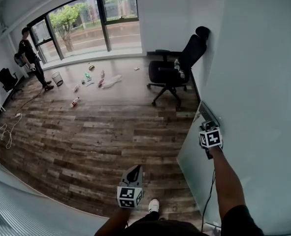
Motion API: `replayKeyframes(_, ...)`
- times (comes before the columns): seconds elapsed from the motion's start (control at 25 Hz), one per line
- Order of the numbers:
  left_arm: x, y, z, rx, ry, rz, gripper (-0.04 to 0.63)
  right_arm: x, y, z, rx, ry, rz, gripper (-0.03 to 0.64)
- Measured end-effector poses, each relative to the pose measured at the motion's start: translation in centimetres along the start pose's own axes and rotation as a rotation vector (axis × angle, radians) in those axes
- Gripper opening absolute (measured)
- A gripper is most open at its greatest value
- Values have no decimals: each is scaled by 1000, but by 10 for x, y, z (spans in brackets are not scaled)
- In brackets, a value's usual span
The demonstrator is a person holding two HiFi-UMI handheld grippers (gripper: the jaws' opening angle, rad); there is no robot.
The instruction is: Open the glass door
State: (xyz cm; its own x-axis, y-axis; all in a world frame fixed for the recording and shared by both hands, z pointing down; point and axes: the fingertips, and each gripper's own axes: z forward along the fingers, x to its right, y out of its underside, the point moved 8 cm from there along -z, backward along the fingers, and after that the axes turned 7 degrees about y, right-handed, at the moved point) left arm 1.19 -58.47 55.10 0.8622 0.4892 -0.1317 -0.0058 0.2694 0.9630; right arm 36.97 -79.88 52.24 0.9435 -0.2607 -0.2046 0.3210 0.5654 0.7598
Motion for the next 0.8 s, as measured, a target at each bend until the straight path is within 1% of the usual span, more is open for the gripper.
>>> replayKeyframes(0.12,-9,1,13,-4,9,6,2,23,3,8,-3,7,26,15)
replayKeyframes(0.28,-17,3,28,-9,21,8,2,45,5,15,-5,55,31,15)
replayKeyframes(0.36,-19,1,34,-10,28,4,2,57,4,18,-16,65,43,15)
replayKeyframes(0.52,-20,0,39,-22,42,1,2,68,7,22,-26,99,47,15)
replayKeyframes(0.6,-15,-2,41,-23,48,0,2,72,8,21,-26,86,55,15)
replayKeyframes(0.72,-12,-5,41,-28,45,7,2,78,8,18,-50,42,72,15)
replayKeyframes(0.8,-14,-5,41,-27,36,9,2,78,5,17,-92,50,40,15)
